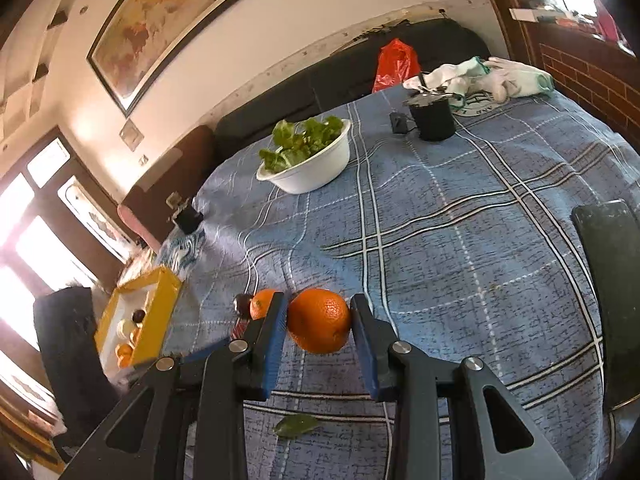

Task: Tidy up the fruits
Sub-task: 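Grasp an orange with the right tool while the left tool grasps a red date, then carry the red date and orange over the yellow tray with both tools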

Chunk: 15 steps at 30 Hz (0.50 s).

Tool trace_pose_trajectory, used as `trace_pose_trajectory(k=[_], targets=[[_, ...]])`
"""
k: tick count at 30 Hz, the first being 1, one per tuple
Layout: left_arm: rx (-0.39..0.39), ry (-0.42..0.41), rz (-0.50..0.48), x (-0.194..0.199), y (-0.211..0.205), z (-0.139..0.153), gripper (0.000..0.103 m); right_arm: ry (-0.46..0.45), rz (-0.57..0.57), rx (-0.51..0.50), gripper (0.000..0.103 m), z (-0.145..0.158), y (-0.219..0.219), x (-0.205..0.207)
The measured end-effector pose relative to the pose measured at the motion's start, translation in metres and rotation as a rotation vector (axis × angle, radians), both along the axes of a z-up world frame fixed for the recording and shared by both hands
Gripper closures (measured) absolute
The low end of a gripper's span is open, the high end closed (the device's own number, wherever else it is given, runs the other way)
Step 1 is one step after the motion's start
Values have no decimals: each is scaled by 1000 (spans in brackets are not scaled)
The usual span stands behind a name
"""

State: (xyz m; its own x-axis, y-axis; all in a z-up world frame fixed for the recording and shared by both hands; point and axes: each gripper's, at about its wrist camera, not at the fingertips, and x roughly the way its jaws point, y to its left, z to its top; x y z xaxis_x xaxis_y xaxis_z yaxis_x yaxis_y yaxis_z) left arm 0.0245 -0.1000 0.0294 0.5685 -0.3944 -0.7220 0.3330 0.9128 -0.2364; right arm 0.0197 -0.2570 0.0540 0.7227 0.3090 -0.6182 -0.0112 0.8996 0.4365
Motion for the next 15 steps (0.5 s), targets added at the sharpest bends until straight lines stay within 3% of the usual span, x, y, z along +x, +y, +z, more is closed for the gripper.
trace_pose_trajectory(k=[6, 15], targets=[[-27, -38, 9, 3, 6, 8, 84, 32, 27, 5, 68, -7, 7, 4], [0, -49, 2, -2, 8, 6, 84, 40, 46, -15, 68, -9, 15, 2]])
